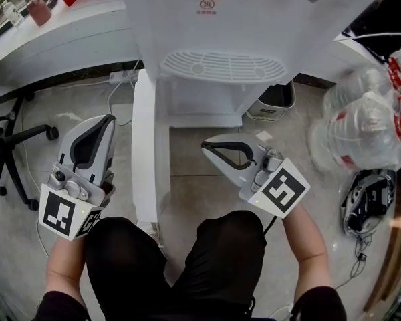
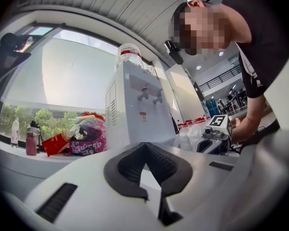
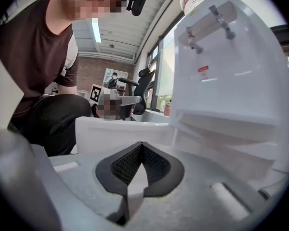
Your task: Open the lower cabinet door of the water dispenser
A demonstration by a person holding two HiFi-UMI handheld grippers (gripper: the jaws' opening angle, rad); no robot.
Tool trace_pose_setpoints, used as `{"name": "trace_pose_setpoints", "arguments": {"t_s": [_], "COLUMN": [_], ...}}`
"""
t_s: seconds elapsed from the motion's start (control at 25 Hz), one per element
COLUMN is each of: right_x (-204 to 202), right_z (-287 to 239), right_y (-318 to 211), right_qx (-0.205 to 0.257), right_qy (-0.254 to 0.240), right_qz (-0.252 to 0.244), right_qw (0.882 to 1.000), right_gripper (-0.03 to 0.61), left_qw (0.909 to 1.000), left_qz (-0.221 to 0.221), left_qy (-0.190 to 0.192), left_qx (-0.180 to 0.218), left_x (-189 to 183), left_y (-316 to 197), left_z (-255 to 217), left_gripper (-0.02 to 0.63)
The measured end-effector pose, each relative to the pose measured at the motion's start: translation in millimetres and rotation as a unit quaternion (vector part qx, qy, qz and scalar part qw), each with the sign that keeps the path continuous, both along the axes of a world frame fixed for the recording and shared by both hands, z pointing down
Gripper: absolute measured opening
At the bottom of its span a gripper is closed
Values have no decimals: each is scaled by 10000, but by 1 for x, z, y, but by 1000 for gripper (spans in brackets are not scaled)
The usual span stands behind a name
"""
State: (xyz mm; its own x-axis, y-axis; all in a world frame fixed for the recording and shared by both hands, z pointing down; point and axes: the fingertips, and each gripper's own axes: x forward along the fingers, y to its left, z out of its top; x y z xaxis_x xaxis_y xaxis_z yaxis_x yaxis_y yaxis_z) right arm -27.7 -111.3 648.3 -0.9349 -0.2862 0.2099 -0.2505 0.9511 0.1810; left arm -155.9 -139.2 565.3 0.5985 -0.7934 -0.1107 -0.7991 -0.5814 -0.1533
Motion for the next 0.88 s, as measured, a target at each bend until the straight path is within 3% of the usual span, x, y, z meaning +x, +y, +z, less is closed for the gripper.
{"name": "trace_pose_setpoints", "arguments": {"t_s": [0.08,0.2,0.36,0.52,0.88], "right_x": [11,41,72,90,140], "right_z": [-26,-57,-99,-121,-177], "right_y": [-16,-34,-58,-57,-53], "right_qx": [-41,-77,148,62,70], "right_qy": [-625,-1017,-1456,-1419,-1402], "right_qz": [465,1223,1978,2405,3173], "right_qw": [9970,9872,9693,9602,9379], "right_gripper": [3,3,4,4,3], "left_qw": [9999,9993,9992,9988,9980], "left_qz": [26,52,187,481,630], "left_qy": [85,287,144,4,-87], "left_qx": [142,247,322,-31,27], "left_x": [5,15,41,65,102], "left_y": [-8,-19,-27,-24,-14], "left_z": [-16,-41,-67,-83,-150], "left_gripper": [8,8,8,8,8]}}
